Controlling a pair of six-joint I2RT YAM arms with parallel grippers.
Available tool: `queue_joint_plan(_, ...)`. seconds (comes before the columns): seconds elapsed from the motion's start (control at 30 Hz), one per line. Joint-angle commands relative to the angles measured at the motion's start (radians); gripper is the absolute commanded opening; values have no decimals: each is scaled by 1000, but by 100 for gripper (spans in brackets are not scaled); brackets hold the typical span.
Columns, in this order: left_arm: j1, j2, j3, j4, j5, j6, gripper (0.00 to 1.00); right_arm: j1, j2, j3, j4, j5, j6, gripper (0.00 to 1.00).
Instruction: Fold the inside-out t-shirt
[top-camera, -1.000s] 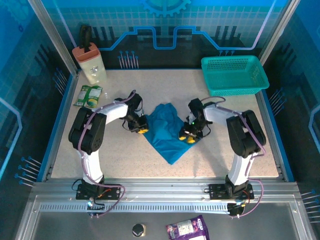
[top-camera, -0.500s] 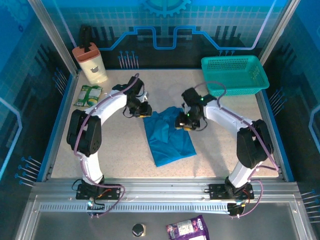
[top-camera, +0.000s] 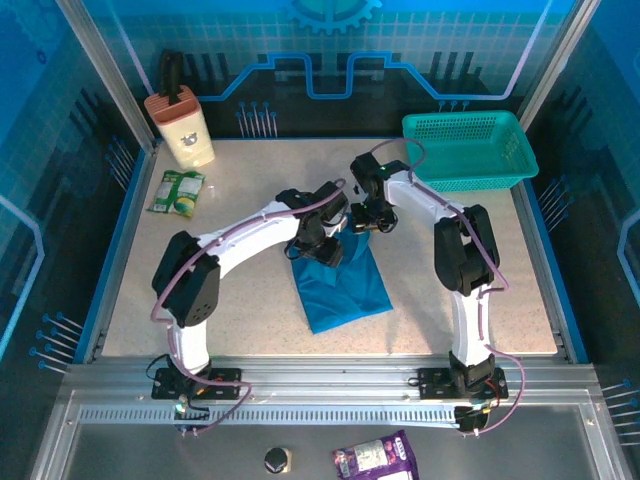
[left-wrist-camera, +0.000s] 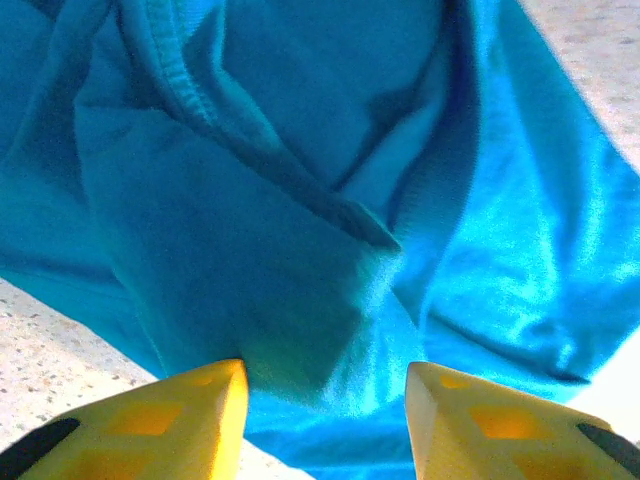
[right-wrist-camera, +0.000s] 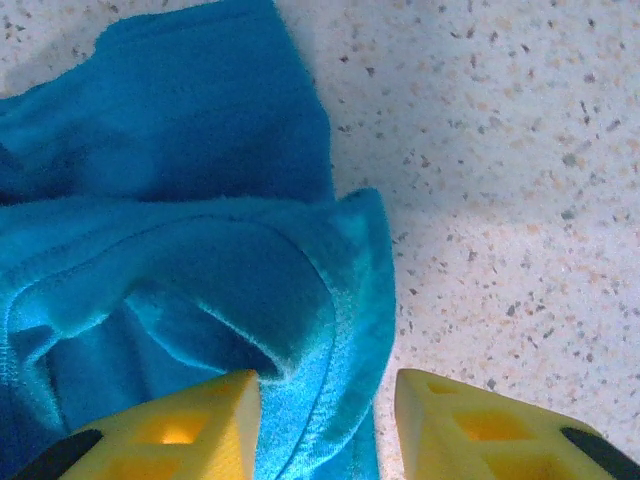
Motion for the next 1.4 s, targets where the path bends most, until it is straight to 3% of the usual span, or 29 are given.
queue_joint_plan(0.0, -7, 36, 28, -41, -142, 28, 43, -10, 25, 54, -15, -16, -34, 37)
queue_joint_plan(0.07, -6, 39, 15, -16, -162, 41, 40, -11, 33, 67, -8, -22, -35, 29)
queue_joint_plan(0.27, 26, 33, 13, 17, -213, 54, 11, -11, 47, 126, -10, -69, -35, 0)
queue_joint_plan(0.43, 158, -6, -3, 65, -137, -15, 4, -14, 66, 198, 6, -114, -17, 0)
queue_joint_plan(0.63, 338, 53, -17, 141, 40, -117, 7, -36, 157, 325, 16, -119, 46, 0)
queue_joint_plan(0.67, 354, 71, -2, 135, 31, -131, 9, -40, 164, 337, 23, -112, 59, 3)
queue_joint_plan(0.77, 391, 98, 49, 112, -15, -167, 35, -43, 156, 361, 19, -67, 89, 35)
queue_joint_plan(0.83, 398, 71, 56, 121, -26, -169, 40, -43, 119, 339, 21, -54, 97, 42)
queue_joint_plan(0.97, 397, -6, 20, 142, -6, -181, 43, -42, 16, 217, 54, -71, 93, 44)
queue_joint_plan(1.17, 330, -58, -84, 185, 141, -210, 36, -33, -60, -4, 120, -389, 68, 42)
queue_joint_plan(1.37, 223, 7, -146, 254, 190, -264, 30, 15, -79, -203, 171, -429, 63, 38)
